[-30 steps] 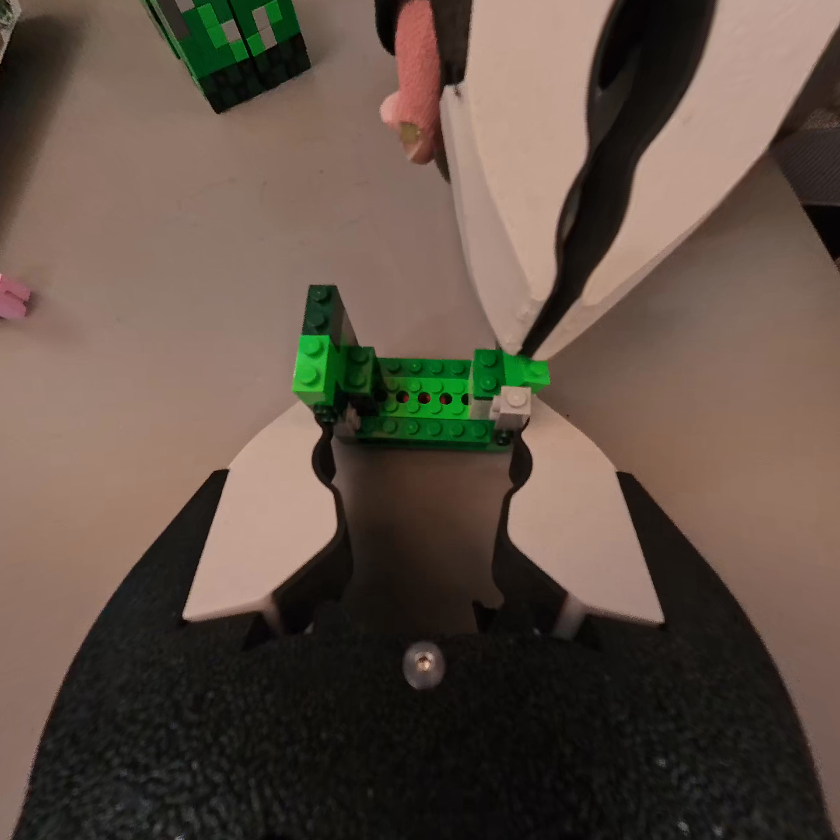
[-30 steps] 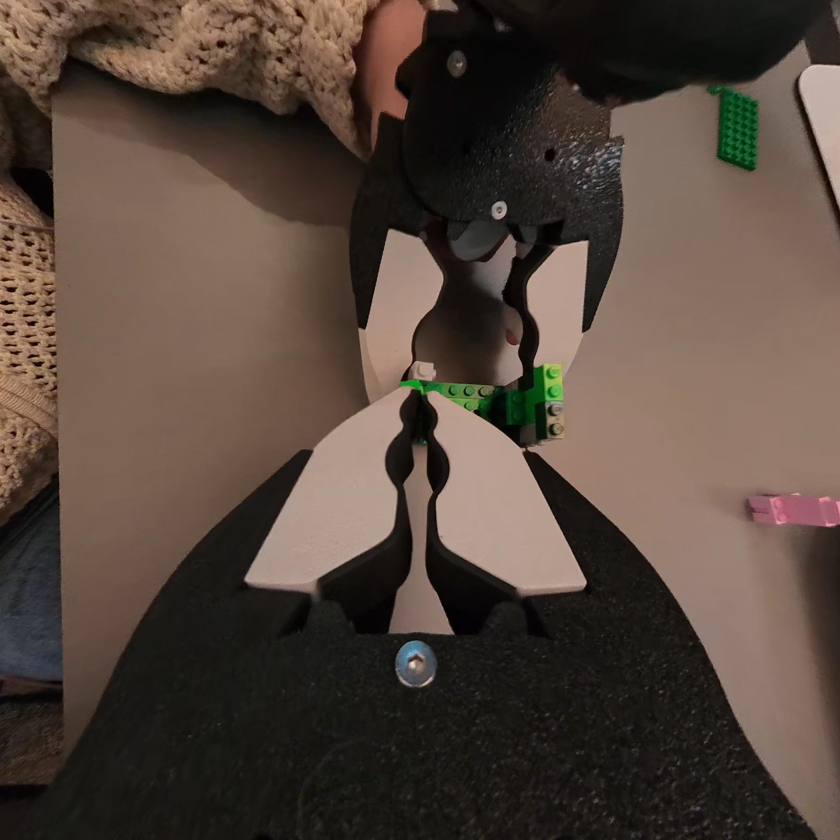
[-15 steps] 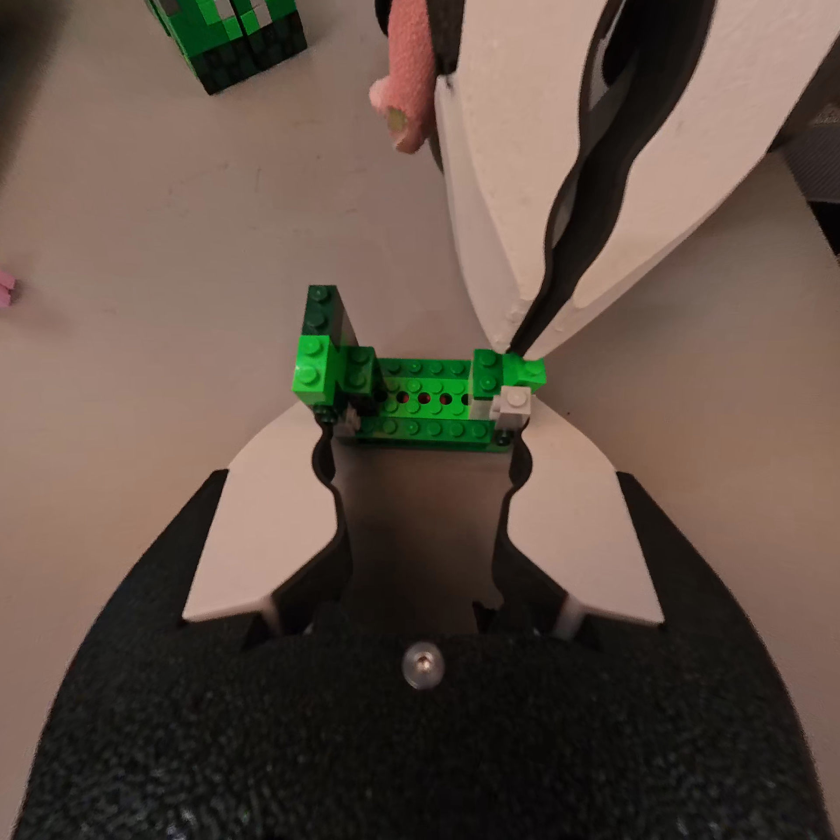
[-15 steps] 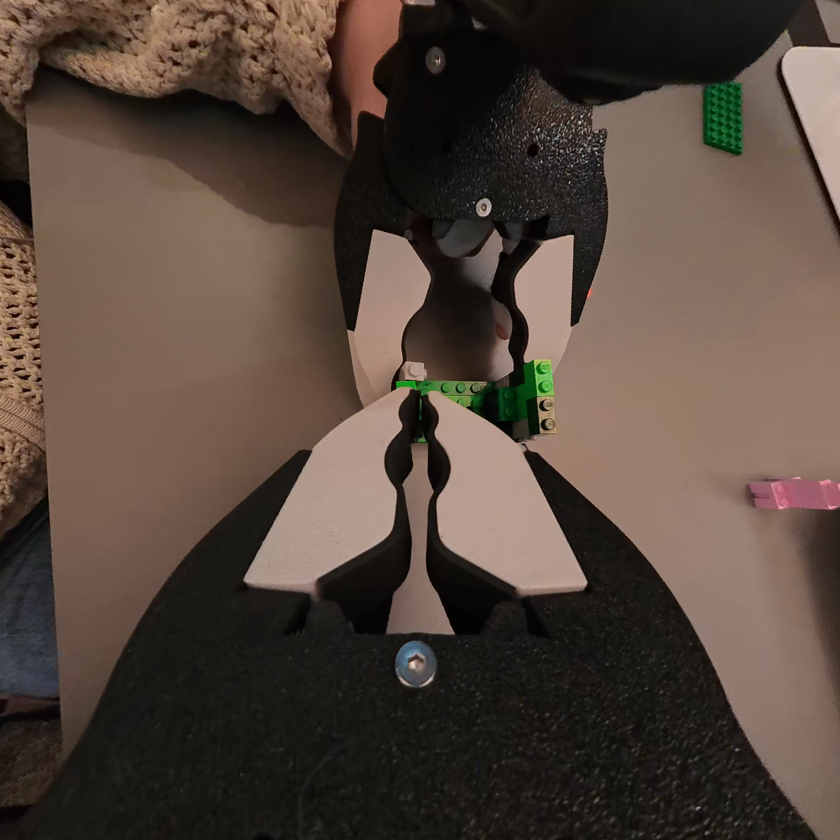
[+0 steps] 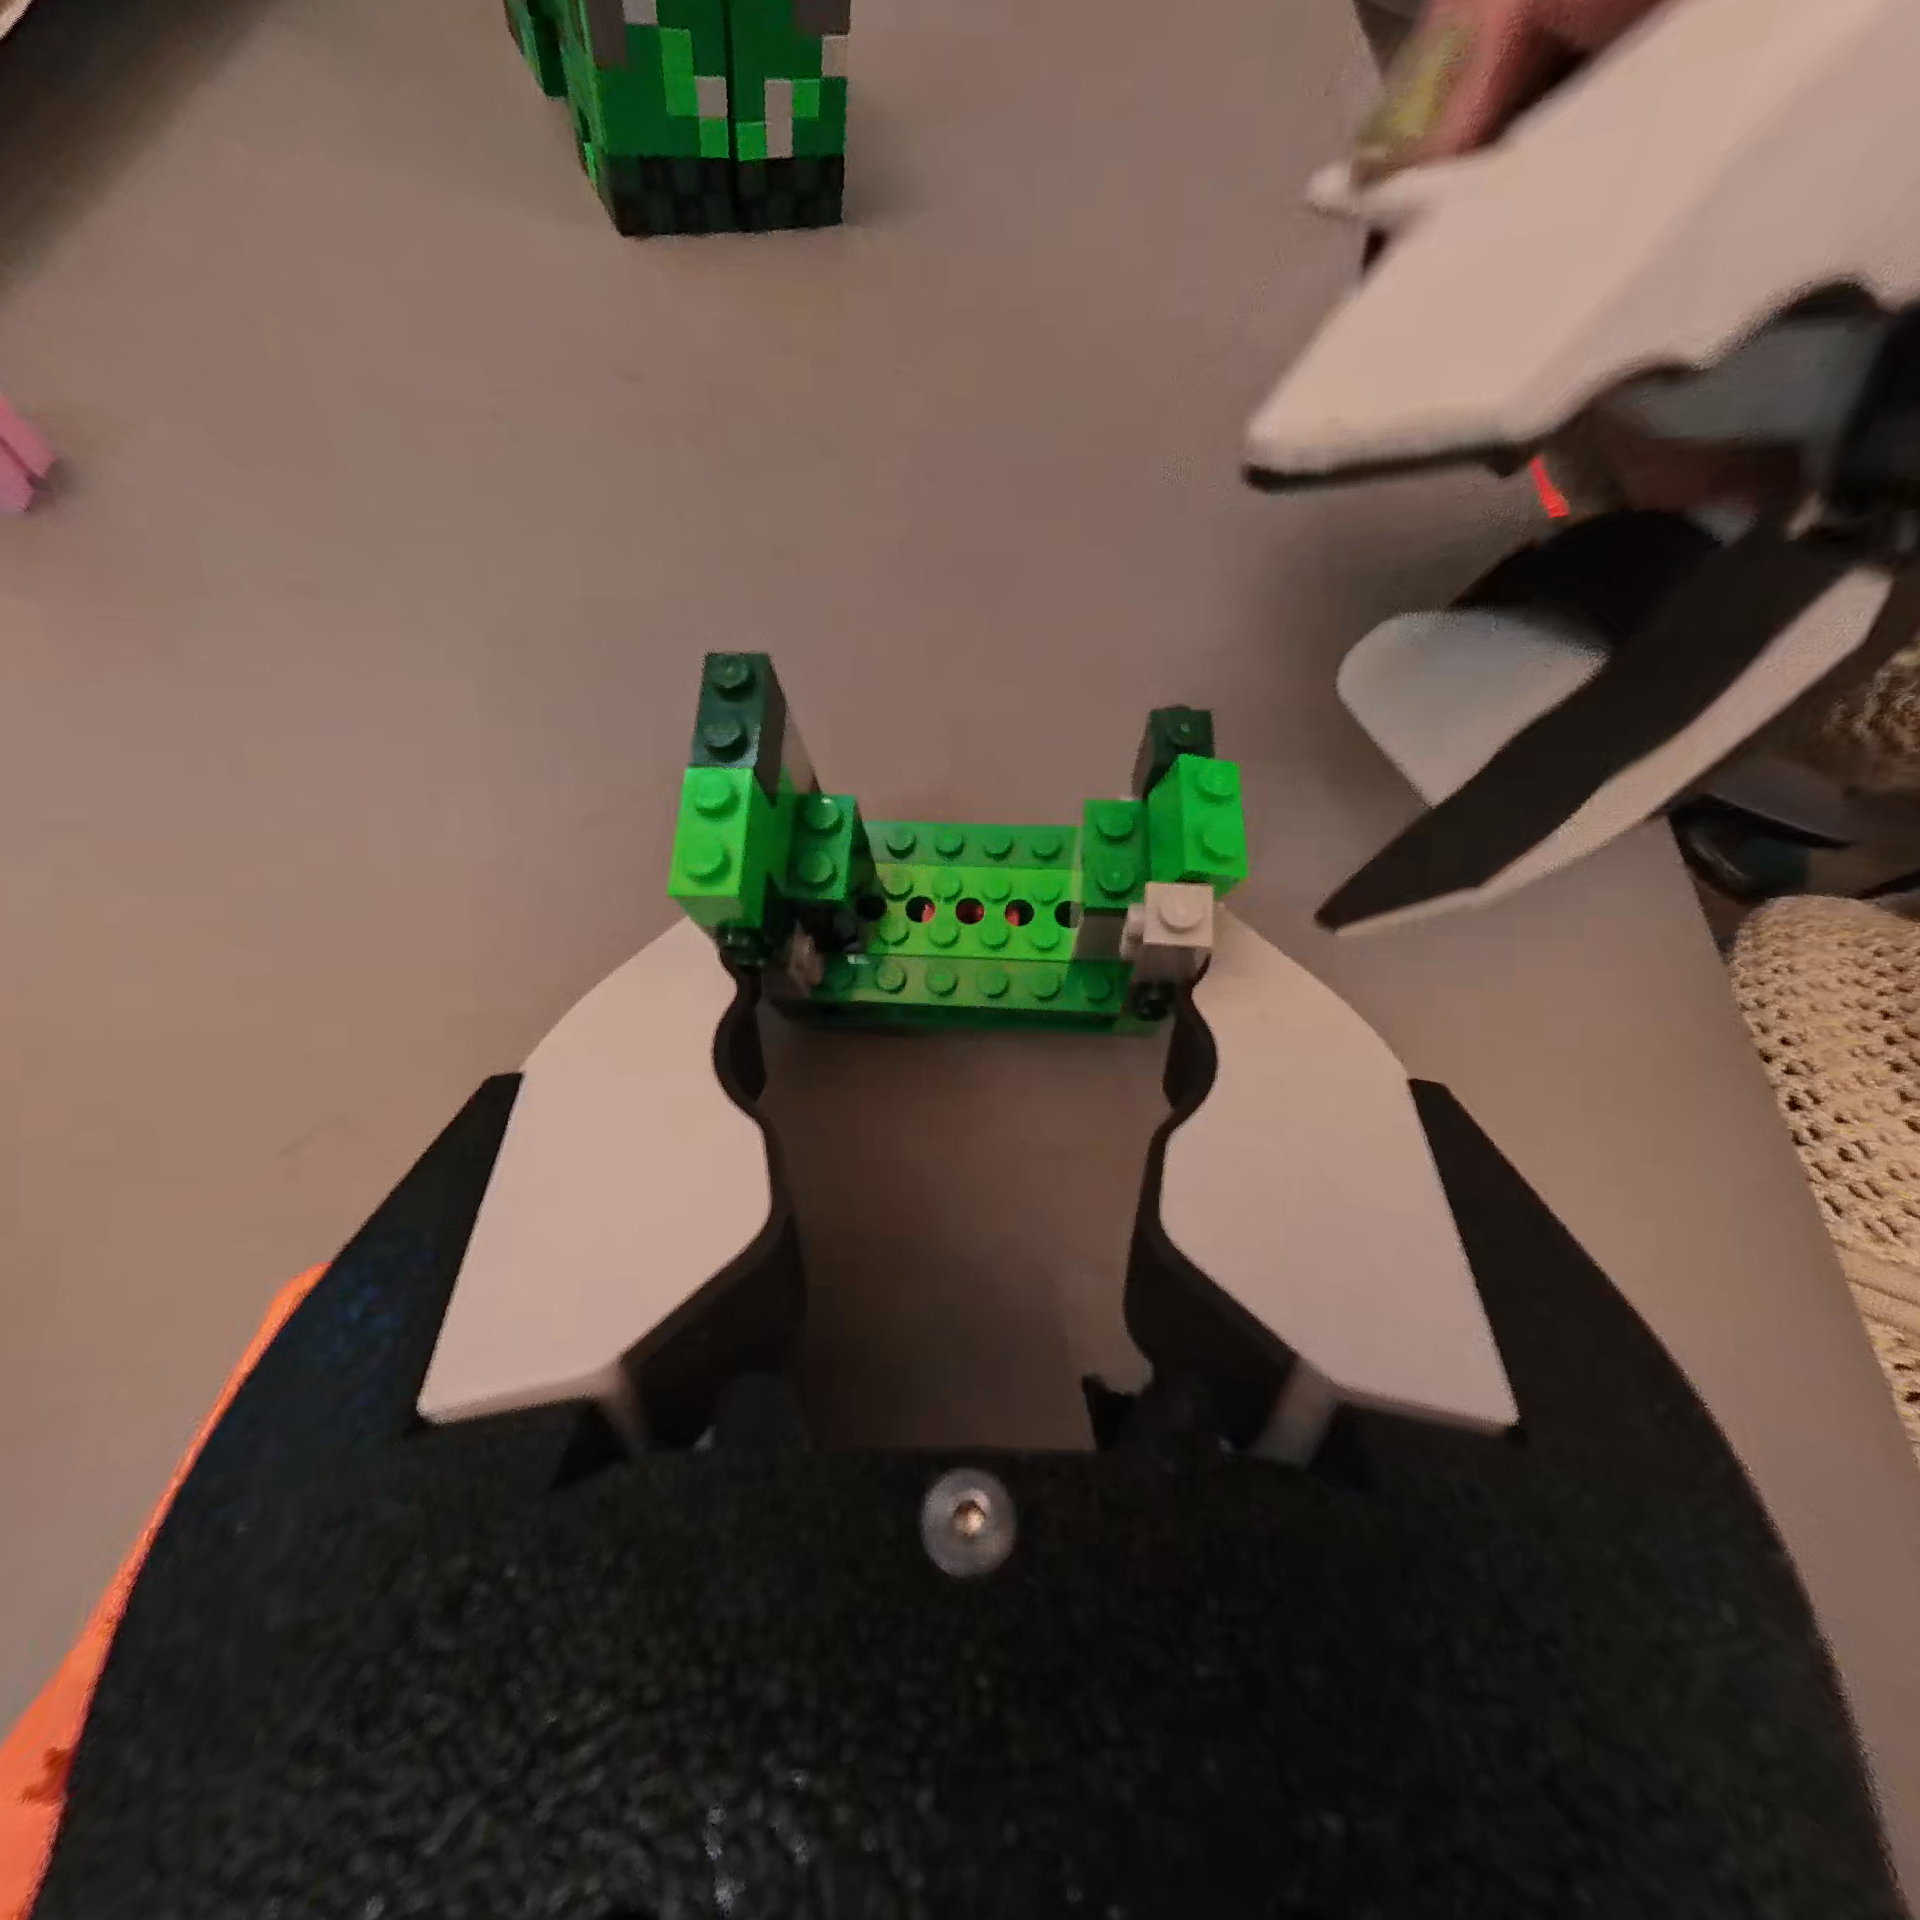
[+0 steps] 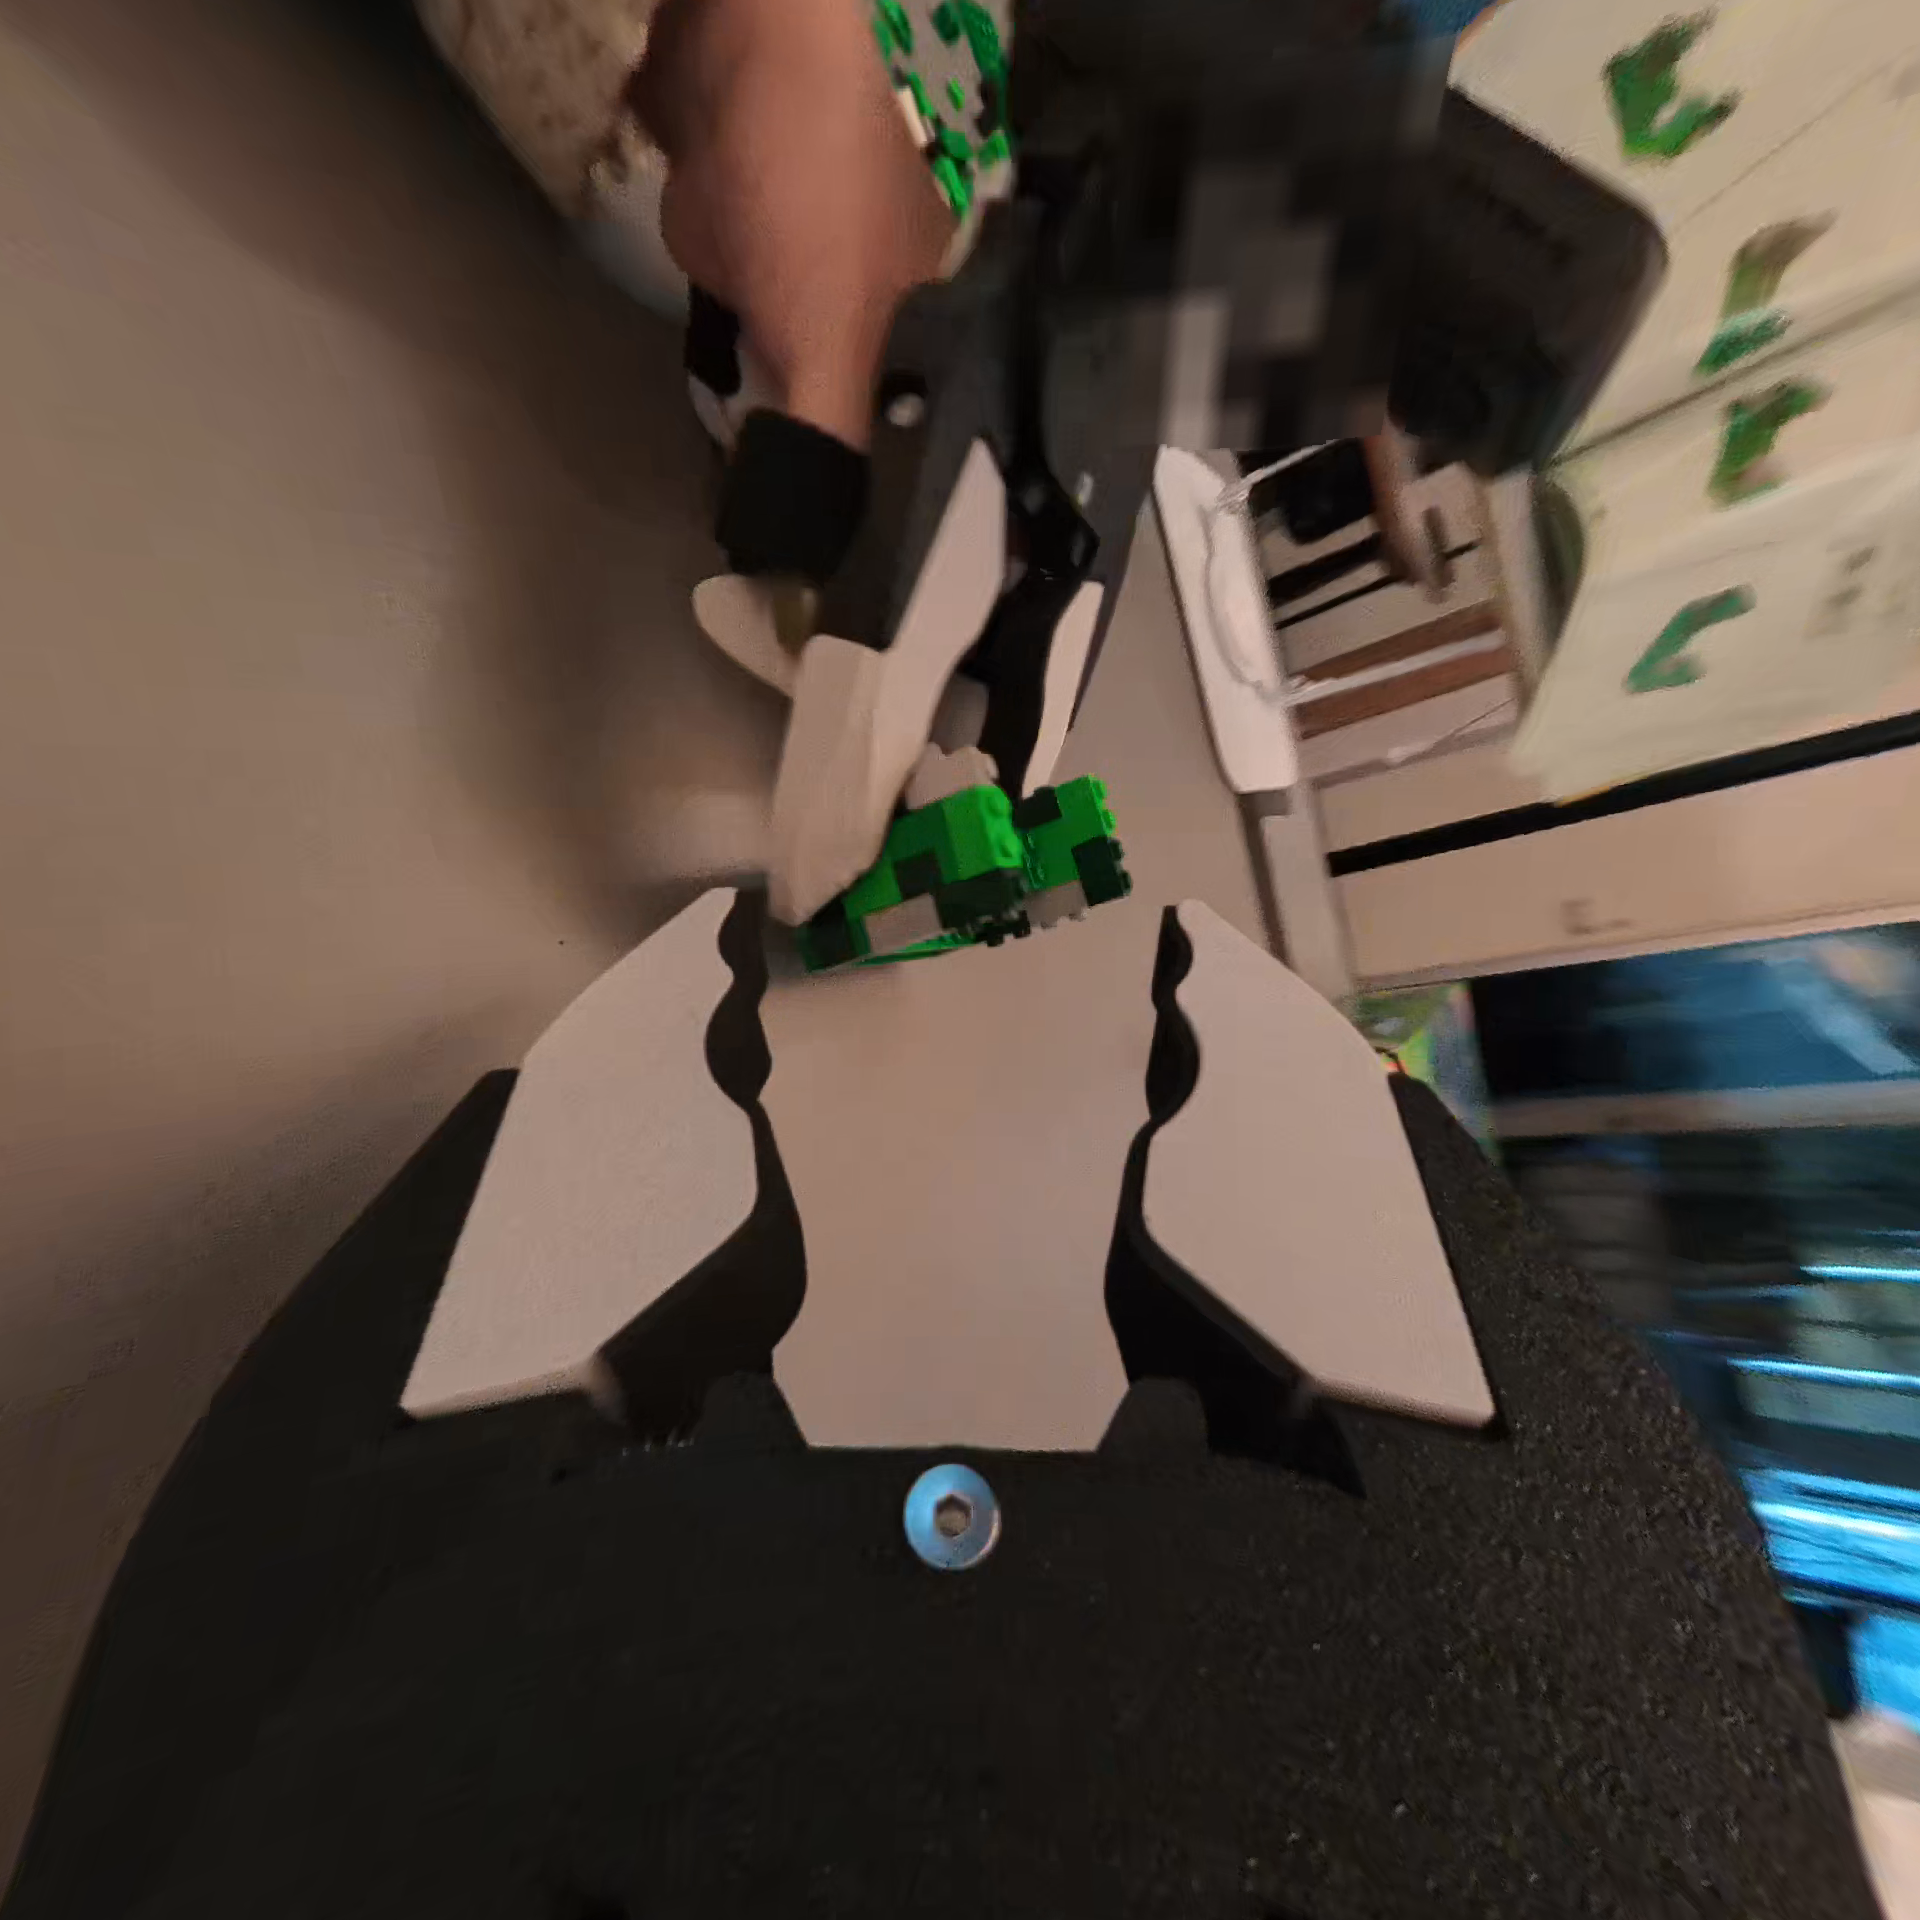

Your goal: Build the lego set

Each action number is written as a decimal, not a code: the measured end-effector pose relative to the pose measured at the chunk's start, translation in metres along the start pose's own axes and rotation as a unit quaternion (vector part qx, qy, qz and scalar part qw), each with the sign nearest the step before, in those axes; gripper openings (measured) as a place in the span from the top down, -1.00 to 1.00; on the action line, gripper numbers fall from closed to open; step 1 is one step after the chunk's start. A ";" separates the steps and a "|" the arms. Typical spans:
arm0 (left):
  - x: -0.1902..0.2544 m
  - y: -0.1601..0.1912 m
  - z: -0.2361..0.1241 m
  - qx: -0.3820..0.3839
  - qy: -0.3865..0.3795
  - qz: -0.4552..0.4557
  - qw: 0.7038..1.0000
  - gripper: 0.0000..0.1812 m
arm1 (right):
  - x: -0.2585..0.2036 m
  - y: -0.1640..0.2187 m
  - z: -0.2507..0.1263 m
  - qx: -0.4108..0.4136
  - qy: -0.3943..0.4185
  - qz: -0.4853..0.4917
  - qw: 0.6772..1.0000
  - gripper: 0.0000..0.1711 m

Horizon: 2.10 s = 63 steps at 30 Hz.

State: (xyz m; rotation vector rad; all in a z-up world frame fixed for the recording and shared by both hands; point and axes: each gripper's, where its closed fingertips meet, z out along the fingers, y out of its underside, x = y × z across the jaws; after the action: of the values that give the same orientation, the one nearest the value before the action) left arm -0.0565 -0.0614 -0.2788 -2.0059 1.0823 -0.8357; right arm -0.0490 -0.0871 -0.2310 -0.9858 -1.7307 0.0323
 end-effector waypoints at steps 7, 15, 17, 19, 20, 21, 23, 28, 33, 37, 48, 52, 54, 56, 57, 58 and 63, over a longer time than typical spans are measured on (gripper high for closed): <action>0.002 0.001 0.001 -0.006 0.008 -0.008 1.000 0.16 | -0.010 -0.006 0.015 -0.047 0.108 -0.149 0.982 0.12; 0.004 0.000 0.000 0.002 0.021 -0.021 1.000 0.16 | -0.007 0.003 0.026 -0.098 0.136 -0.206 0.964 0.24; 0.005 0.000 0.000 0.000 0.023 -0.020 1.000 0.16 | -0.009 0.007 0.029 -0.106 0.130 -0.212 0.963 0.26; 0.005 0.001 0.001 -0.003 0.022 -0.019 1.000 0.16 | -0.008 0.009 0.031 -0.111 0.133 -0.221 0.960 0.30; 0.005 0.001 0.001 -0.004 0.020 -0.017 1.000 0.16 | -0.007 0.010 0.032 -0.115 0.133 -0.224 0.959 0.31; 0.005 0.001 0.001 -0.004 0.019 -0.015 1.000 0.16 | -0.008 0.010 0.032 -0.116 0.128 -0.225 0.959 0.31; 0.005 0.001 0.001 -0.004 0.017 -0.014 1.000 0.16 | -0.008 0.011 0.033 -0.118 0.120 -0.220 0.961 0.31; 0.005 0.003 0.002 -0.010 0.015 -0.012 1.000 0.16 | -0.009 0.012 0.033 -0.124 0.127 -0.226 0.958 0.31; 0.006 0.003 0.002 -0.012 0.017 -0.011 1.000 0.16 | -0.009 0.011 0.031 -0.123 0.154 -0.247 0.949 0.33; 0.006 0.006 0.003 -0.020 0.016 -0.009 1.000 0.16 | -0.011 0.012 0.031 -0.122 0.149 -0.249 0.949 0.33; 0.007 0.005 0.003 -0.018 0.027 -0.027 0.999 0.16 | -0.011 0.012 0.032 -0.116 0.111 -0.218 0.963 0.33; 0.005 0.005 0.003 -0.018 0.022 -0.030 0.999 0.16 | -0.010 0.012 0.034 -0.117 0.114 -0.219 0.962 0.33; 0.005 0.006 0.004 -0.020 0.020 -0.026 0.999 0.16 | -0.011 0.012 0.034 -0.114 0.117 -0.221 0.962 0.32; 0.006 0.006 0.004 -0.022 0.018 -0.022 0.999 0.16 | -0.013 0.010 0.036 -0.109 0.121 -0.224 0.961 0.30; 0.006 0.006 0.004 -0.023 0.017 -0.021 0.999 0.16 | -0.013 0.009 0.037 -0.109 0.121 -0.225 0.961 0.29; 0.006 0.007 0.004 -0.023 0.017 -0.020 0.999 0.16 | -0.013 0.009 0.038 -0.112 0.124 -0.226 0.960 0.29; 0.006 0.006 0.004 -0.023 0.018 -0.019 0.999 0.16 | -0.013 0.008 0.038 -0.109 0.121 -0.218 0.962 0.31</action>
State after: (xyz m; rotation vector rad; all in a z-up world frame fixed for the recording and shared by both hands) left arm -0.0530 -0.0682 -0.2852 -2.0636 1.0952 -0.8768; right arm -0.0741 -0.0732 -0.2604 -0.7080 -1.7094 -0.5529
